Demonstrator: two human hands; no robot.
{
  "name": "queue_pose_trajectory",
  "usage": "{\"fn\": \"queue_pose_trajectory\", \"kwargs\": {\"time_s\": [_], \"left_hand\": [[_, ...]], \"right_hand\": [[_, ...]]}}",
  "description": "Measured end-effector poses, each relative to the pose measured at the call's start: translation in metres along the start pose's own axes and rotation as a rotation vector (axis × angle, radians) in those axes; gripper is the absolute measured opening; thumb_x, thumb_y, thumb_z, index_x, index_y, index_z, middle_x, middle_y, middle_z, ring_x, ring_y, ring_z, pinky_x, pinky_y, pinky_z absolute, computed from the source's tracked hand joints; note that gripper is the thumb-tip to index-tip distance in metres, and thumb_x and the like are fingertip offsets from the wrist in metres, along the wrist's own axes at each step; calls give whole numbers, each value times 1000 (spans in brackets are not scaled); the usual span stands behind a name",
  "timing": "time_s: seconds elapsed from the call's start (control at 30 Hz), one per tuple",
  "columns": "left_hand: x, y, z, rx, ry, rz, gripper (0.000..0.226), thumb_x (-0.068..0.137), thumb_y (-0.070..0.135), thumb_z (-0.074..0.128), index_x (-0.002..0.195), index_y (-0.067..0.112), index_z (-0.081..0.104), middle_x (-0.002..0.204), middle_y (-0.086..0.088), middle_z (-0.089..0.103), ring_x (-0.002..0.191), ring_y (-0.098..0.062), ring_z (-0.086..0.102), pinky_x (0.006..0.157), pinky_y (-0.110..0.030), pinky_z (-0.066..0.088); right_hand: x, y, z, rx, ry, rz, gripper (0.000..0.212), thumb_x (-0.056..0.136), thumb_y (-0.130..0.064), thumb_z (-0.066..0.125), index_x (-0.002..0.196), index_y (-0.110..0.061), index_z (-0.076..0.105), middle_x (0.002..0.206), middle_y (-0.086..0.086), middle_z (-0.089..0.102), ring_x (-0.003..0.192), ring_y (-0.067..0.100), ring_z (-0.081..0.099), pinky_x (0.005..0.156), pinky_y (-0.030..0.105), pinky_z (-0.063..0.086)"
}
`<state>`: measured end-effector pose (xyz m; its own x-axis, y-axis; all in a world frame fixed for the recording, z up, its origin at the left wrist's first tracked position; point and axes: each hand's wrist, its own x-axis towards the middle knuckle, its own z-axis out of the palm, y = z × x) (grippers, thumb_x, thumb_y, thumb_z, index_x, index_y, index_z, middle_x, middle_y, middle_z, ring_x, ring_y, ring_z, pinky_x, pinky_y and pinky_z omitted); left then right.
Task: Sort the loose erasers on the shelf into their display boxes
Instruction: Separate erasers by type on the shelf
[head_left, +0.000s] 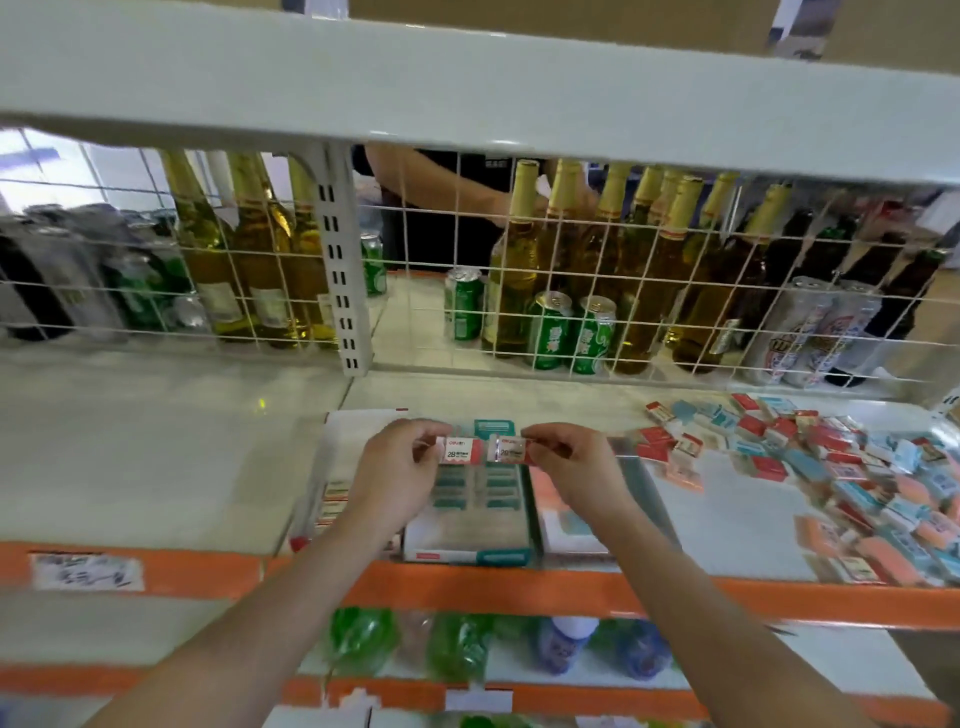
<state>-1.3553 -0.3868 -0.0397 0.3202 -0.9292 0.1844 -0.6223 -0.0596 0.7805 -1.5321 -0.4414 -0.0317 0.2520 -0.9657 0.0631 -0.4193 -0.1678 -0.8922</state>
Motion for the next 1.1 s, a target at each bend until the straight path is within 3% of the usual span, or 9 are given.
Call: {"fn": "queue_pose_trajectory", "kwargs": {"time_s": [0.07,0.27,0.37,0.47,0.53,0.77,0.97,1.1], "left_hand": [[1,-12,-15,17,30,-3,23,91,11,54,109,20,66,115,1,64,98,-9,58,82,-18,45],[1,-46,-51,174,52,-6,22,91,12,55,109,17,66,113,0,62,97,-12,57,80,-15,38],[4,-60,-61,261,39,-28,22,91,14,54,110,19,65,115,1,59,100,-14,57,79,-16,38],[10,-69,-64,305,13,-38,20,92,17,53,107,18,65,113,0,59,98,-17,58,82,-24,46],[14,-71,-65,351,-7,-28,21,92,20,52,108,16,64,112,-3,59,97,-20,58,83,-29,47],[21,-71,-66,482,-92,30,26,92,16,45,113,21,60,110,-1,60,98,-20,58,79,-29,48],[33,-77,-72,615,-120,59,35,92,14,44,125,21,53,123,-1,54,116,-21,47,95,-31,40],[37,-81,-76,549,-120,96,35,92,16,45,125,21,55,121,-1,55,114,-20,50,93,-30,43]], "right_hand": [[1,-7,20,20,-10,1,20,90,-5,54,103,-14,66,89,-1,66,71,1,56,62,13,44],[7,-26,70,-33,-34,-32,20,89,-1,54,104,-5,66,85,0,64,80,13,60,63,7,44],[10,-35,88,-96,-36,-48,19,88,-3,55,103,-5,67,84,-1,64,81,13,58,69,14,45],[12,-44,101,-226,-47,-92,17,88,-7,55,100,-7,68,92,2,67,80,12,56,65,16,42],[15,-47,110,-347,-61,-114,19,89,-10,55,101,-9,68,101,3,67,82,11,55,70,17,42],[22,-63,130,-576,-134,-47,21,92,-16,52,108,-8,63,106,7,61,90,22,61,78,31,54],[24,-63,139,-611,-114,-73,27,92,-15,50,118,-15,56,116,3,55,102,19,56,81,25,45],[28,-61,139,-706,-144,-80,21,93,-14,48,110,-14,60,116,5,53,102,20,55,84,25,45]]}}
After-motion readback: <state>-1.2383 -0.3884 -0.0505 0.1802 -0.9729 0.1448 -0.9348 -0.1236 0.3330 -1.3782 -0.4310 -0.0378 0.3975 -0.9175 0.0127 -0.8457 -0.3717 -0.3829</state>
